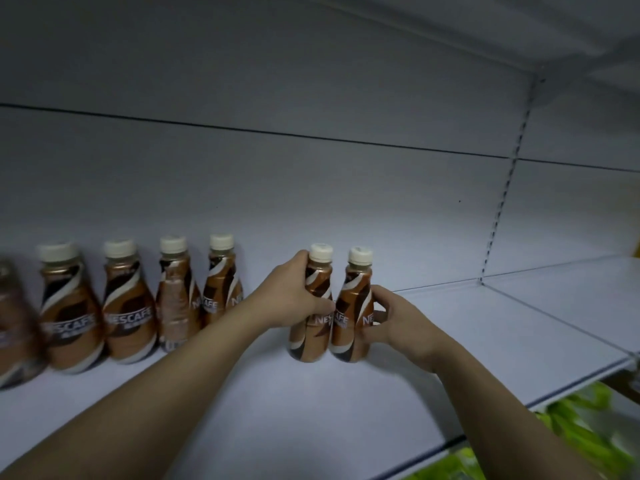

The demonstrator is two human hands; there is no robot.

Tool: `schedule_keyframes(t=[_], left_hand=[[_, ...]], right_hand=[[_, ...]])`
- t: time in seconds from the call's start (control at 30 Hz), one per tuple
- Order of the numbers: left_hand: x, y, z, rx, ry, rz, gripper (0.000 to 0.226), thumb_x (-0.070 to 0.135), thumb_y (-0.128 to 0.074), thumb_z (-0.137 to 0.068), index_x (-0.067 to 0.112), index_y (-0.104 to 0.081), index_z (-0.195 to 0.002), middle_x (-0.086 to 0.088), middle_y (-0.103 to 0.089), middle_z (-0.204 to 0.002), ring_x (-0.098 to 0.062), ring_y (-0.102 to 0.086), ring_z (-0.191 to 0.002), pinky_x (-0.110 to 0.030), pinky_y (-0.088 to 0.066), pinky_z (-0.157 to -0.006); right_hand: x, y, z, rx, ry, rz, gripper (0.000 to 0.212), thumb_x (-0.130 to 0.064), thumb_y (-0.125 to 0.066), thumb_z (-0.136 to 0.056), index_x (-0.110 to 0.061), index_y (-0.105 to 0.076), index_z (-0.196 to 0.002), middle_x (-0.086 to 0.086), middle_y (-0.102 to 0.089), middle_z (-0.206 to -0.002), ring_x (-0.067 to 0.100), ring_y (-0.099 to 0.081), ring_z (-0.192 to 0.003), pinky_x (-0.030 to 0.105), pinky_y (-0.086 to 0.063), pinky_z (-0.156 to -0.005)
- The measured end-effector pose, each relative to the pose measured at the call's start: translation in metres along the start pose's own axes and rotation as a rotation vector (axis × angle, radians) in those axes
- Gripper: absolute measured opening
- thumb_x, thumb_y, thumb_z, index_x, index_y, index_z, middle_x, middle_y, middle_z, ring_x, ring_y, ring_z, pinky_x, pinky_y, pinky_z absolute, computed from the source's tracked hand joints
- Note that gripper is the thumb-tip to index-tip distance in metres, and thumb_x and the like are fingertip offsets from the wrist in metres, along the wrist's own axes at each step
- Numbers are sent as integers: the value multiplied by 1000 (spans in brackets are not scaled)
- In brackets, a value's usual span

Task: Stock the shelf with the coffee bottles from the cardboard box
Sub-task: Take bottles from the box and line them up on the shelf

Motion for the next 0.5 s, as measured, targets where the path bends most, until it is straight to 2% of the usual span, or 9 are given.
schedule_keyframes(t=[0.1, 0.23, 0.3, 0.37, 0.43, 0.5], left_hand=[[-3, 9, 0, 28, 4, -38, 57, 28, -83, -68, 28, -46, -112, 12, -61, -98, -7, -60, -89, -23, -48, -70], [7, 23, -4, 93, -60, -45, 71, 30, -79, -74, 30, -39, -133, 9, -55, -108, -10, -56, -93, -20, -42, -71], [13, 28, -9, 75, -118, -95, 58, 29, -77, -76, 31, -48, -126, 11, -56, -105, -6, -55, -91, -16, -39, -66], [15, 29, -13, 78, -137, -145, 47, 28, -77, -76, 30, -53, -117, 12, -57, -100, -4, -55, -88, -18, -41, -65], [14, 31, -17, 127, -119, -224, 44, 31, -76, -76, 27, -53, -113, 8, -59, -98, -10, -57, -86, -26, -47, -71], [12, 36, -21, 175, -105, -388, 43, 38, -76, -75, 26, -54, -109, 5, -60, -96, -15, -56, -85, -33, -47, -72]], right_hand=[[2, -2, 0, -23, -12, -3, 53, -5, -76, -67, -27, -64, -114, 0, -69, -108, 17, -67, -101, 33, -55, -86], [3, -7, 4, -18, -50, 99, 44, -24, -84, -68, -33, -64, -106, -16, -71, -94, 4, -68, -87, 19, -53, -71], [3, -8, 3, 64, -34, 150, 42, -30, -85, -68, -34, -64, -104, -20, -71, -91, 2, -68, -83, 19, -53, -70], [3, -9, 2, 143, -17, 192, 48, -35, -86, -66, -35, -62, -108, -18, -70, -91, 4, -68, -83, 19, -52, -69], [3, -11, -1, 185, -23, 212, 56, -39, -87, -63, -35, -58, -111, -15, -67, -93, 5, -67, -84, 16, -50, -65], [3, -15, -8, 189, -36, 231, 53, -40, -87, -62, -33, -58, -105, -13, -66, -93, 6, -68, -83, 18, -52, -64]])
Point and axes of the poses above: each hand's wrist, its own z-axis away from the middle knuckle, its own y-axis out of the back of the hand, x = y × z, the point moved 4 cm from there along -z, towards the middle knuckle
